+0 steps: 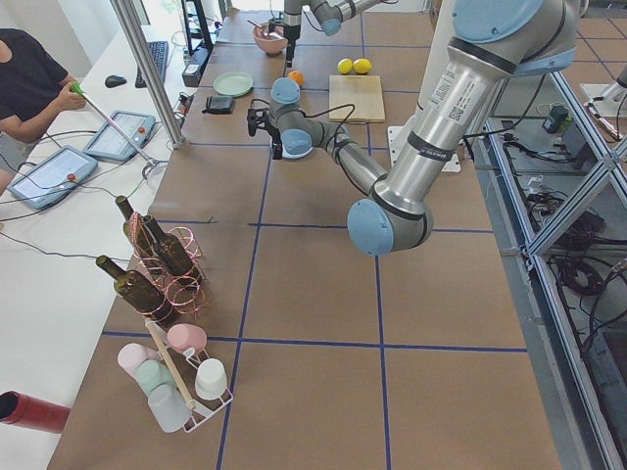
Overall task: Pick orange to plate
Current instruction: 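Move the right gripper above the orange while the left arm withdraws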
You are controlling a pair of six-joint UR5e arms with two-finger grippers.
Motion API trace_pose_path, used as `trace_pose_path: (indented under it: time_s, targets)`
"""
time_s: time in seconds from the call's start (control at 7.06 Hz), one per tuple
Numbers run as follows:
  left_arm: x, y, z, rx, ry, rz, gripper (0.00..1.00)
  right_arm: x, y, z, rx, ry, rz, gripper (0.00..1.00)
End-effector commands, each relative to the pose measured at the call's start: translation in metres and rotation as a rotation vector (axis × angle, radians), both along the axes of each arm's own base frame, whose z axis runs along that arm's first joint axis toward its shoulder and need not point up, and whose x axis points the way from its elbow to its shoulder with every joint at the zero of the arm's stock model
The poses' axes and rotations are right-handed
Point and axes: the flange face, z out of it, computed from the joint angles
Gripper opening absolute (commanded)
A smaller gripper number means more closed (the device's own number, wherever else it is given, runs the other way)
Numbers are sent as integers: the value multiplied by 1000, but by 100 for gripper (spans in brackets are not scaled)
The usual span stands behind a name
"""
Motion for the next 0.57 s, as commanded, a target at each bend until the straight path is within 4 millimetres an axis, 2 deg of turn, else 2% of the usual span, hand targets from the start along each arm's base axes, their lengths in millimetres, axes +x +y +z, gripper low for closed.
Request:
trace_pose_path:
  time_s: [0.0, 0.14, 0.28, 0.43]
  targets:
    - [-28, -13, 2, 9, -18, -23, 100, -23, 7, 16, 1, 42, -27, 100]
    - [-30, -14, 5, 6, -21, -26, 100, -32, 10, 18, -2, 46, -40, 100]
    - [-30, -14, 5, 6, -21, -26, 100, -39, 4, 10, 7, 42, -41, 100]
    - [-30, -13, 4, 7, -20, -26, 100, -44, 1, 14, 2, 48, -45, 100]
